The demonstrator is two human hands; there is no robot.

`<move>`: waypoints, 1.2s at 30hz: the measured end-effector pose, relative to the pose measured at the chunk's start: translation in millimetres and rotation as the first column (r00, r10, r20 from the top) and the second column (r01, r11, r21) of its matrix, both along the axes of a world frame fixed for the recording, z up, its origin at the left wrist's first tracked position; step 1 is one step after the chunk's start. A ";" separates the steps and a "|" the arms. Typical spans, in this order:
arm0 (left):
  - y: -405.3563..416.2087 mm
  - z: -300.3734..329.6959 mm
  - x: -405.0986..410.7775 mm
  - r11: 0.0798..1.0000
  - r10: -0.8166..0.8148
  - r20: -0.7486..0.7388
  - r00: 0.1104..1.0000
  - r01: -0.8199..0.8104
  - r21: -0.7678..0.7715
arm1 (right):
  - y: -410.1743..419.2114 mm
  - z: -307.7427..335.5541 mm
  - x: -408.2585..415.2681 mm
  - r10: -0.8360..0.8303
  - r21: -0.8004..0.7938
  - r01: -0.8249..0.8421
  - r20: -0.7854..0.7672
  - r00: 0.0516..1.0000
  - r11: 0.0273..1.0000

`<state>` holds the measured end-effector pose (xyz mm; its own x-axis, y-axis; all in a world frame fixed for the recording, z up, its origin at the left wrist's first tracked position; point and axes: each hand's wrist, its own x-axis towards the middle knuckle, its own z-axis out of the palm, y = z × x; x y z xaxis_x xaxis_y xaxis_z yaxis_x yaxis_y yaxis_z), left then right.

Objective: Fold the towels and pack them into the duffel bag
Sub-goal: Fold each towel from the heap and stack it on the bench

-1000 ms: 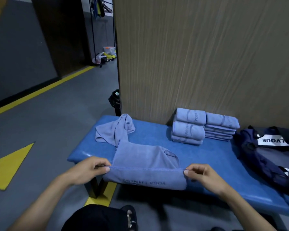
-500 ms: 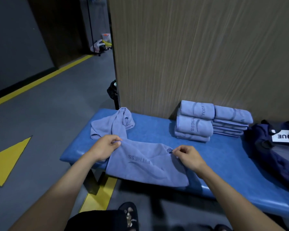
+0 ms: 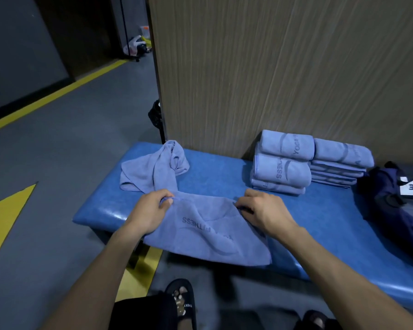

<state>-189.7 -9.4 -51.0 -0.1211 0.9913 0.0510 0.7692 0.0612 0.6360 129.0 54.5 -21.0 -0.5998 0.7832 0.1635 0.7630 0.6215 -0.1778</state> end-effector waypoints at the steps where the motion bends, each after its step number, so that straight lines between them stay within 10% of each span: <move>1: -0.4 -0.3 -0.9 1.000 0.000 0.000 1.000 0.000 -0.005 | 0.7 -1.6 2.7 -0.026 0.024 0.027 -0.038 0.999 0.999; 6: -1.9 3.4 -0.2 1.000 -0.004 0.017 1.000 0.004 0.006 | 7.4 -3.4 28.2 -0.395 -0.157 0.364 -0.293 0.871 0.918; 12: -3.9 4.0 -0.1 1.000 0.019 0.036 0.999 -0.019 0.004 | 14.1 -11.5 30.1 -0.816 -0.775 0.313 -0.416 0.401 0.549; 16: -4.4 5.1 0.9 1.000 0.020 0.035 0.999 -0.020 0.005 | 11.5 -9.6 33.6 -0.593 -0.386 0.453 -0.455 0.664 0.804; 20: -4.6 5.6 1.2 1.000 0.024 0.029 0.999 -0.024 -0.001 | 6.4 -2.6 21.1 -0.053 -0.201 0.003 -0.242 0.969 0.980; 23: -5.4 5.1 -0.7 1.000 0.020 0.040 0.999 -0.020 -0.002 | 9.4 -6.2 18.2 0.015 -0.295 -0.016 -0.005 1.000 0.955; 36: -10.7 4.4 -2.8 1.000 0.020 0.103 0.994 -0.021 0.005 | 6.0 4.4 26.7 -0.233 -0.707 0.044 -0.173 0.957 0.706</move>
<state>-192.5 -20.2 -46.6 -0.1463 0.9883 0.0432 0.6981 0.0722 0.7123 155.8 60.5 -16.6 -0.4925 0.8020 -0.3378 0.7068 0.1422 -0.6930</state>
